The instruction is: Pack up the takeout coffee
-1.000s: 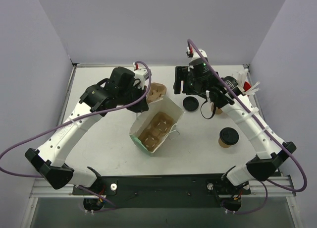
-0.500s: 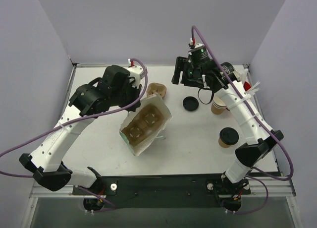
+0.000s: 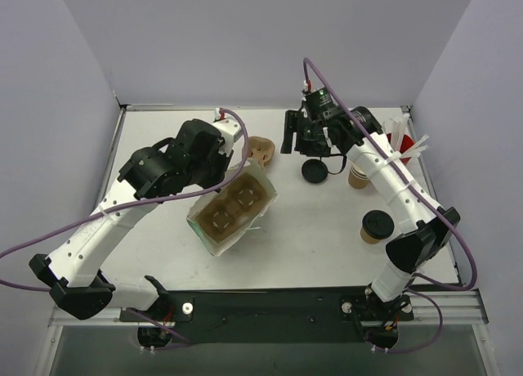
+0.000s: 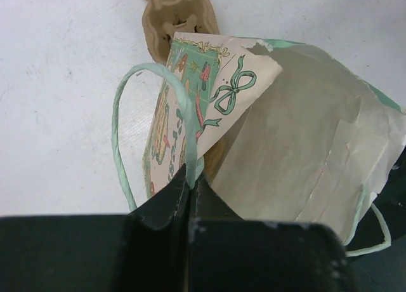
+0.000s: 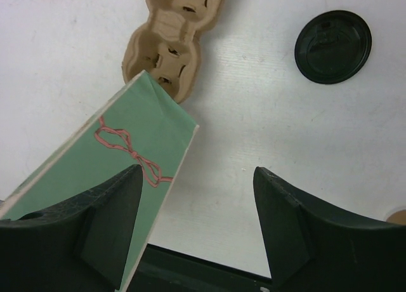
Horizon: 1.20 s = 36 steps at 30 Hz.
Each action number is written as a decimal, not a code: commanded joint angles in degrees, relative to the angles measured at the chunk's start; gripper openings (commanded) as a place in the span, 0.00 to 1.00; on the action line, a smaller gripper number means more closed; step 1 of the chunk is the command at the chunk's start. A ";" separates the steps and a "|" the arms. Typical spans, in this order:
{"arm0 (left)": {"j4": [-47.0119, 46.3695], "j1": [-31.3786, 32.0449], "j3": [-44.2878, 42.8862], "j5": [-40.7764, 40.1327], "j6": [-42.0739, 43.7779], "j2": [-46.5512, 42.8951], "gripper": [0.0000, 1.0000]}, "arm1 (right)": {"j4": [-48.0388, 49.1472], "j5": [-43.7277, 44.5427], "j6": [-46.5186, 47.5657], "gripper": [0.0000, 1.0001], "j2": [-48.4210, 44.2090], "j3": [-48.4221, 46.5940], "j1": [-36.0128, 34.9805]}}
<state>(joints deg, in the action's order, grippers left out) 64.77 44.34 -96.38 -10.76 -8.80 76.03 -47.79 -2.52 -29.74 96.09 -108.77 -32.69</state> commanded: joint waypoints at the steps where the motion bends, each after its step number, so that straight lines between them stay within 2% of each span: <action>1: 2.54 1.10 -4.59 -0.84 -1.31 0.69 0.00 | -1.52 1.82 1.08 0.66 -4.33 4.61 1.13; 6: 2.29 5.05 -4.79 -0.92 -4.12 0.52 0.00 | -1.43 4.61 -1.37 0.66 -11.00 14.27 5.96; 8: 0.63 7.60 -2.08 -1.98 -4.82 0.00 0.00 | -1.43 5.33 -3.74 0.67 -13.55 18.41 7.98; 14: -1.84 8.05 -2.23 -1.98 -6.41 0.70 0.00 | -4.76 3.58 -9.90 0.68 -17.60 24.30 15.53; 21: -2.55 8.05 -3.90 -0.14 -3.25 2.89 0.00 | -9.42 6.57 -12.36 0.68 -20.77 27.64 18.62; 25: 0.08 8.05 -9.43 -0.49 -3.59 4.30 0.00 | -10.30 6.74 -12.45 0.68 -21.83 27.39 18.89; 28: 5.07 7.52 -17.77 -0.84 -5.17 8.32 0.00 | -11.53 6.66 -12.54 0.68 -21.56 25.28 18.80; 29: 6.32 7.52 -22.93 -0.75 -5.70 9.65 0.00 | -12.06 6.66 -12.45 0.68 -21.30 24.75 18.80; 31: 8.25 6.56 -26.65 -0.14 -8.33 12.02 0.00 | -12.85 6.57 -12.45 0.68 -20.95 23.09 18.63; 33: 9.57 4.37 -30.26 4.58 -12.27 13.61 0.00 | -13.90 6.31 -12.36 0.68 -20.42 22.03 18.27; 36: 13.18 0.41 -30.80 10.74 -16.15 16.52 0.00 | -15.40 5.52 -12.10 0.67 -19.28 19.66 17.66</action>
<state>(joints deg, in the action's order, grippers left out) 72.07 48.99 -124.68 -7.75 -17.87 89.60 -58.59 2.59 -41.58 75.75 -85.21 -14.13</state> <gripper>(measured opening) 0.031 0.675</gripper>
